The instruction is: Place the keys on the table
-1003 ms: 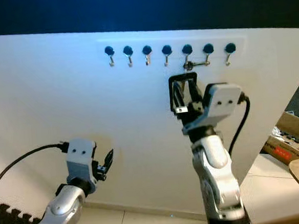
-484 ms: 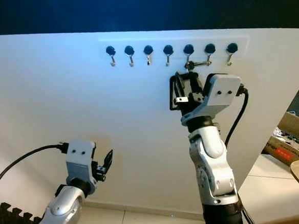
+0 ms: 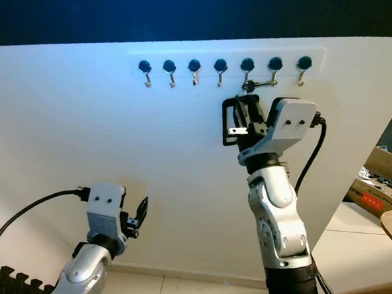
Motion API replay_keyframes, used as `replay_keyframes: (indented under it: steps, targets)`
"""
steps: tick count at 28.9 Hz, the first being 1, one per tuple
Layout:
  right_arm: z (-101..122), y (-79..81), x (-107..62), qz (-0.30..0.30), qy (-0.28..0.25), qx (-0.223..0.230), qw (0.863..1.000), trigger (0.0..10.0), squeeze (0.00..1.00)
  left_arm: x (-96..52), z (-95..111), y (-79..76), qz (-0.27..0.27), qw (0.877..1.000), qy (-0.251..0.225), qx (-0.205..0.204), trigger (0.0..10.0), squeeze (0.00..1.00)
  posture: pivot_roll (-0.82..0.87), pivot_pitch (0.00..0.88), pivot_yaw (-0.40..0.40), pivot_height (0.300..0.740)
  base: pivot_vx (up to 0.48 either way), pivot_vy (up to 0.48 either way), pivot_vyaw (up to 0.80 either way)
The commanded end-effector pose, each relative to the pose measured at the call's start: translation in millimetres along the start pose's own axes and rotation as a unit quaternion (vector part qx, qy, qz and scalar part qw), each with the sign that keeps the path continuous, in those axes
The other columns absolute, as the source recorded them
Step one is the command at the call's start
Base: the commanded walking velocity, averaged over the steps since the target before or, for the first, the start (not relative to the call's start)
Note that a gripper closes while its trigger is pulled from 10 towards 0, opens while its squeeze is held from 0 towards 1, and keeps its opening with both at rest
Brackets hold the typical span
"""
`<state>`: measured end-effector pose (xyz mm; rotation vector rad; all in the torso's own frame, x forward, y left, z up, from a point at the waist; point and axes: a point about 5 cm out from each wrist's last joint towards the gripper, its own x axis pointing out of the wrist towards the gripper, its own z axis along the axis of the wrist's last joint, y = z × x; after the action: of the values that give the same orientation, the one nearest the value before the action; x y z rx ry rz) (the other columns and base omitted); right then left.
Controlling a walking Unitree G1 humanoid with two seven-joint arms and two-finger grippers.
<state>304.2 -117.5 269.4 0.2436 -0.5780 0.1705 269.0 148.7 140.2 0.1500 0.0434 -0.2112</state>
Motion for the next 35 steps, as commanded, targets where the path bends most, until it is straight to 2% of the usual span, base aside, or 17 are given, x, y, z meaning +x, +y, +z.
replay_keyframes:
  steps: [1,2,3,4,9,10,11,12,13,17,18,20,22,23,26,30,35]
  targets:
    - [-1,-0.5,0.6,-0.003,-0.001,0.004,1.000,3.3,0.00,-2.3,-3,-0.5,0.002,1.000,0.009,-0.002,10.0,0.00,0.16,0.132,0.036,0.740,0.000,0.000,0.00]
    - [-1,-0.3,1.0,-0.002,-0.002,0.005,1.000,1.6,0.00,-2.4,-3,-0.5,0.003,1.000,0.010,-0.002,10.0,0.00,0.16,0.132,0.036,0.740,0.000,0.000,0.00]
    - [-1,-0.3,1.0,-0.002,-0.002,0.005,1.000,1.6,0.00,-2.4,-3,-0.5,0.003,1.000,0.010,-0.002,10.0,0.00,0.16,0.132,0.036,0.740,0.000,0.000,0.00]
    - [0,0.1,1.4,0.000,-0.003,0.004,1.000,0.0,0.00,-2.7,-4,-0.6,0.004,1.000,0.010,-0.003,10.0,0.00,0.16,0.132,0.036,0.740,0.000,0.000,0.00]
    - [2,1.7,2.9,0.007,-0.009,-0.002,1.000,0.0,0.00,-3.3,-4,-1.1,0.005,1.000,0.011,-0.004,10.0,0.00,0.17,0.131,0.028,0.740,0.000,0.000,0.00]
    - [3,2.1,3.0,0.008,-0.011,-0.002,1.000,1.4,0.00,-3.3,-4,-1.2,0.005,1.000,0.011,-0.004,10.0,0.00,0.17,0.131,0.028,0.740,0.000,0.000,0.00]
    - [6,4.0,3.1,0.017,-0.016,0.003,1.000,4.5,0.00,-3.3,-4,-1.3,0.005,1.000,0.011,-0.004,10.0,0.00,0.17,0.130,0.028,0.740,0.000,0.000,0.00]
    - [6,4.0,3.1,0.017,-0.016,0.003,1.000,4.5,0.00,-3.3,-4,-1.3,0.005,1.000,0.011,-0.004,10.0,0.00,0.17,0.130,0.028,0.740,0.000,0.000,0.00]
    - [9,6.7,3.0,0.030,-0.021,0.010,0.999,10.0,0.00,-3.2,-5,-1.4,0.005,1.000,0.012,-0.004,10.0,0.00,0.17,0.131,0.029,0.740,0.000,0.000,0.00]
    - [13,10.6,1.9,0.052,-0.028,0.017,0.998,10.0,0.00,-3.1,-5,-1.5,0.004,1.000,0.012,-0.004,10.0,0.00,0.17,0.131,0.029,0.740,0.000,0.000,0.00]
    - [17,14.3,0.5,0.077,-0.033,0.025,0.996,10.0,0.00,-3.0,-5,-1.5,0.004,1.000,0.012,-0.004,10.0,0.00,0.17,0.130,0.030,0.740,0.000,0.000,0.00]
    - [17,14.3,0.5,0.077,-0.033,0.025,0.996,10.0,0.00,-3.0,-5,-1.5,0.004,1.000,0.012,-0.004,10.0,0.00,0.17,0.130,0.030,0.740,0.000,0.000,0.00]
    - [22,19.4,-3.1,0.126,-0.031,0.030,0.991,10.0,0.00,-2.8,-6,-1.5,0.003,1.000,0.013,-0.004,10.0,0.00,0.16,0.130,0.033,0.740,0.000,0.000,0.00]
    - [22,19.4,-3.1,0.126,-0.031,0.030,0.991,10.0,0.00,-2.8,-6,-1.5,0.003,1.000,0.013,-0.004,10.0,0.00,0.16,0.130,0.033,0.740,0.000,0.000,0.00]
    - [26,21.0,-11.2,0.182,-0.013,0.025,0.983,10.0,0.00,-2.0,-6,-2.1,0.001,1.000,0.015,-0.003,10.0,0.00,0.16,0.129,0.036,0.740,0.000,0.000,0.00]
    - [28,17.3,-10.5,0.178,-0.016,0.025,0.984,10.0,0.00,-1.6,-7,-2.2,-0.001,1.000,0.015,-0.003,10.0,0.00,0.16,0.127,0.037,0.740,0.000,0.000,0.00]
    - [31,6.7,-3.9,0.138,-0.025,0.035,0.990,10.0,0.00,-0.8,-7,-3.2,-0.004,1.000,0.015,-0.003,10.0,0.00,0.15,0.120,0.038,0.740,0.000,0.000,0.00]
